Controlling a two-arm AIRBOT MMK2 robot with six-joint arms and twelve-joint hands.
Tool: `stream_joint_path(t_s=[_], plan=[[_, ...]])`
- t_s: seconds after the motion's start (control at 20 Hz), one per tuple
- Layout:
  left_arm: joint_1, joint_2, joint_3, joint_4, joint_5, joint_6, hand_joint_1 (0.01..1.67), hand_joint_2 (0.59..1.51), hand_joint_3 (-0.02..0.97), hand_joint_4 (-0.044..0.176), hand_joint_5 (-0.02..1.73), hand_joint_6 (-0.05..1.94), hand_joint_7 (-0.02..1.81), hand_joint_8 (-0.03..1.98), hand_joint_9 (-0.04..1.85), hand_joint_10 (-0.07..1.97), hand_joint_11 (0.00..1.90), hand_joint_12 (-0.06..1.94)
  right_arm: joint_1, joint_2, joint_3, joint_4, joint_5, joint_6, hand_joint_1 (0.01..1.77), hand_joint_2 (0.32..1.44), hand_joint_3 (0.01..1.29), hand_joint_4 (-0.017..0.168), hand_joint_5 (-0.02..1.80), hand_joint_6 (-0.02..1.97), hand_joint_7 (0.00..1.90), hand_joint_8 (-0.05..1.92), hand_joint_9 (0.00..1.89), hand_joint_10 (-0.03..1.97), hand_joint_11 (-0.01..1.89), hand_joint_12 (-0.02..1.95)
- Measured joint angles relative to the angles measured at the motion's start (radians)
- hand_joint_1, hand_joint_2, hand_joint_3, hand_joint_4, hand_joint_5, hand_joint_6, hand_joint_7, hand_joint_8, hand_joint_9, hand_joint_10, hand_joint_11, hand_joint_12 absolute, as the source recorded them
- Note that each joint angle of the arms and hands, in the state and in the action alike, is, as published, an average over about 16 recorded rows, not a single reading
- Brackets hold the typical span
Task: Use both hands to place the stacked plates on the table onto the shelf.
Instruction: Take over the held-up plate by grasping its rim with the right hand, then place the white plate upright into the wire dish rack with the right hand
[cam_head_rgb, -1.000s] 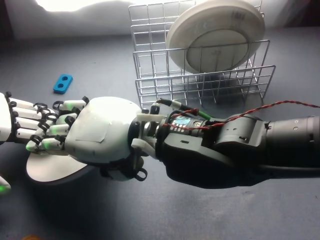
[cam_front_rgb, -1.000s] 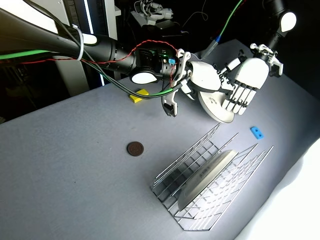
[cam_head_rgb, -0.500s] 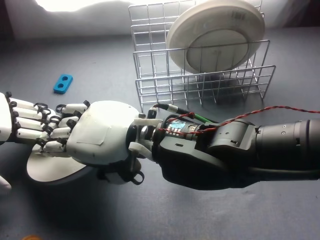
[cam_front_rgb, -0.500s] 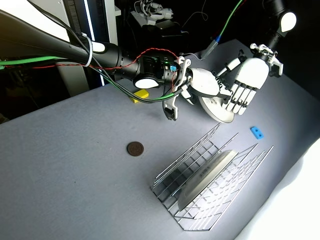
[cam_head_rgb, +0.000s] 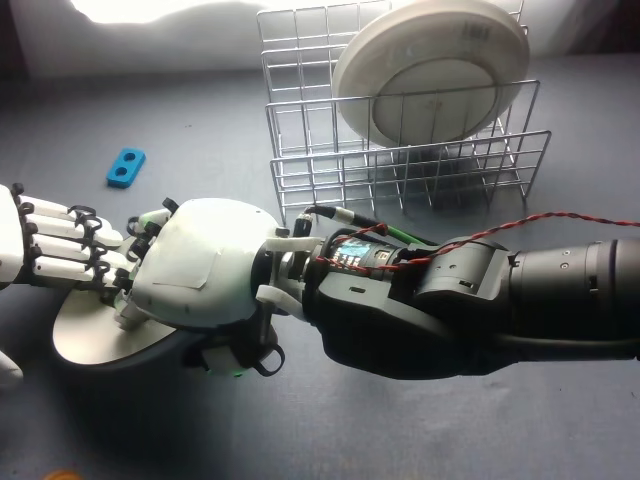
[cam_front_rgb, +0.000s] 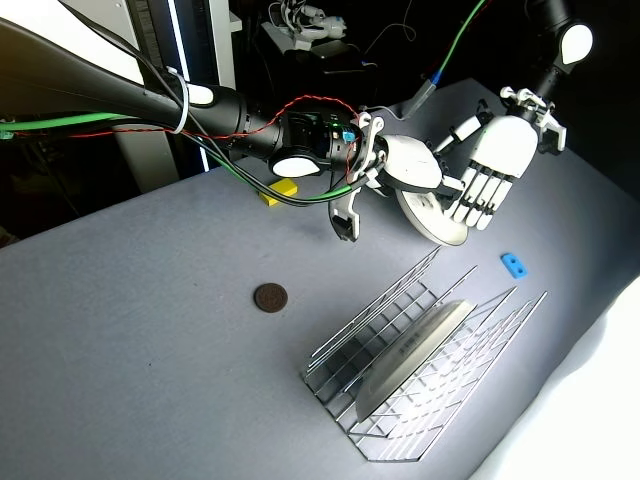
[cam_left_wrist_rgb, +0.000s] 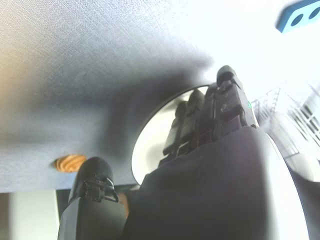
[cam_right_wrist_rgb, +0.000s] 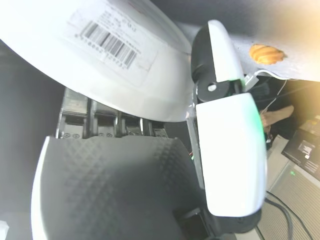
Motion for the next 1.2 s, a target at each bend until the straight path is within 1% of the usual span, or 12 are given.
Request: stream_joint_path(t_s=[0.15,0.4,0.55,0.75,0.95,1.2], plan=[[0.0,0.0,0.0,0.0,0.0,0.0,0.02,1.137,0.016,-0.006,0.04,-0.03,0.03,-0.01,-0.02,-0.04,0.02,0.01,0.0,0.0,0.0,-0.004,0.014,-0.002,1.07,1.07,0.01,0.0,0.71,0.22,0.78,0.12,0.83,0.06,0.46,1.09],[-0.011,-0.002,0.001,0.009,0.0,-0.002,0.02,1.138,0.016,-0.006,0.04,-0.03,0.04,-0.01,-0.01,-0.03,0.02,0.01,-0.002,0.001,0.0,-0.013,0.038,-0.003,1.11,1.04,0.01,-0.003,0.83,0.44,0.94,0.31,1.0,0.33,0.73,1.05],[-0.025,-0.003,0.002,0.019,-0.001,-0.004,0.02,1.14,0.016,-0.005,0.05,-0.03,0.04,-0.01,0.0,-0.03,0.02,0.01,-0.003,0.002,-0.001,-0.019,0.053,-0.004,1.14,1.02,0.01,-0.005,0.86,0.57,0.99,0.42,1.09,0.38,0.86,1.01],[-0.052,-0.004,0.007,0.037,-0.001,-0.01,0.02,1.142,0.016,-0.004,0.06,-0.02,0.05,-0.01,0.01,-0.03,0.02,0.01,-0.004,0.005,-0.001,-0.026,0.065,-0.005,1.17,0.99,0.01,-0.005,0.87,0.69,1.01,0.56,1.16,0.39,0.94,1.0],[-0.093,-0.005,0.014,0.059,0.001,-0.02,0.02,1.145,0.016,-0.001,0.07,-0.01,0.07,0.0,0.03,-0.02,0.02,0.01,-0.006,0.008,-0.002,-0.034,0.071,-0.005,1.18,0.98,0.01,-0.006,0.89,0.71,1.02,0.61,1.18,0.38,0.95,1.01],[-0.153,-0.004,0.027,0.078,0.003,-0.039,0.02,1.148,0.016,0.001,0.09,0.0,0.09,0.0,0.05,0.0,0.03,0.01,-0.007,0.016,-0.006,-0.04,0.075,-0.005,1.18,0.97,0.01,-0.004,0.9,0.71,1.04,0.63,1.25,0.14,0.94,1.02]])
